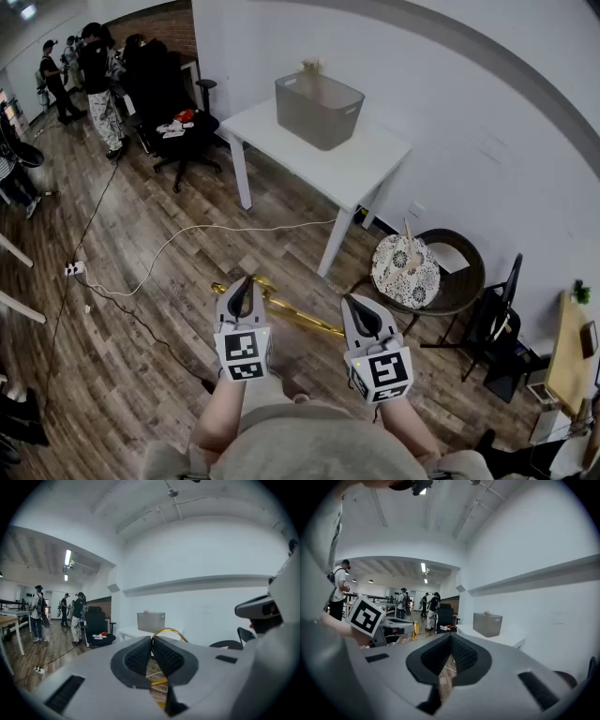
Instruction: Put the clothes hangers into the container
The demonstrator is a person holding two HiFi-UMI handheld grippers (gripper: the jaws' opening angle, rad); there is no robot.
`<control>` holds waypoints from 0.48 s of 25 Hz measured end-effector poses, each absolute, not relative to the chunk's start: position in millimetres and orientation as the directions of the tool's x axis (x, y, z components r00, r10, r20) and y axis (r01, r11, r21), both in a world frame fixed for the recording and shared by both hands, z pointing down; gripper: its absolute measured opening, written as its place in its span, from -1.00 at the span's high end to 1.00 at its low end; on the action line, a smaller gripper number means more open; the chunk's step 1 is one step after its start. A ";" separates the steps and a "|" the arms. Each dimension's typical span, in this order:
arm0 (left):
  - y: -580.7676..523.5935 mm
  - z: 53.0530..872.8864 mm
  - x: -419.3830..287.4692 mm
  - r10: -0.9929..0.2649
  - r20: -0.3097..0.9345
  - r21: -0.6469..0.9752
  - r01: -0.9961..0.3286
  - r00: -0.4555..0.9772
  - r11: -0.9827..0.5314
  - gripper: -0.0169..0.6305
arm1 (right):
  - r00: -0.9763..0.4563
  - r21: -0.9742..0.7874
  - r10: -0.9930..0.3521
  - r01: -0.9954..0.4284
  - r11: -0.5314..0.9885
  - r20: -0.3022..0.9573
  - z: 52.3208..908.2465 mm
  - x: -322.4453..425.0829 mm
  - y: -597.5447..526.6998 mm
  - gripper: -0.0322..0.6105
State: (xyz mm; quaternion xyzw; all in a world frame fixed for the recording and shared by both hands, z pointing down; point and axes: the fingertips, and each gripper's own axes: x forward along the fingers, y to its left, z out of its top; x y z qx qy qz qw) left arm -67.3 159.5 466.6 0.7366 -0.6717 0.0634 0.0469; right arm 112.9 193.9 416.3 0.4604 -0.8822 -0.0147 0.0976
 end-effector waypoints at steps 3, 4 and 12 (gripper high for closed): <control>191.3 456.2 -51.5 -0.986 0.132 -0.039 -0.994 0.097 -0.103 0.90 | -0.558 0.097 -0.815 -0.812 0.575 0.159 415.2 129.8 219.2 0.89; 200.9 455.0 -46.3 -0.985 0.137 -0.038 -0.993 0.106 -0.112 0.90 | -0.560 0.092 -0.814 -0.812 0.576 0.154 413.6 133.1 226.0 0.89; 232.9 444.1 -26.7 -0.982 0.148 -0.045 -0.992 0.113 -0.121 0.90 | -0.585 0.057 -0.803 -0.803 0.593 0.113 401.8 144.0 253.8 0.89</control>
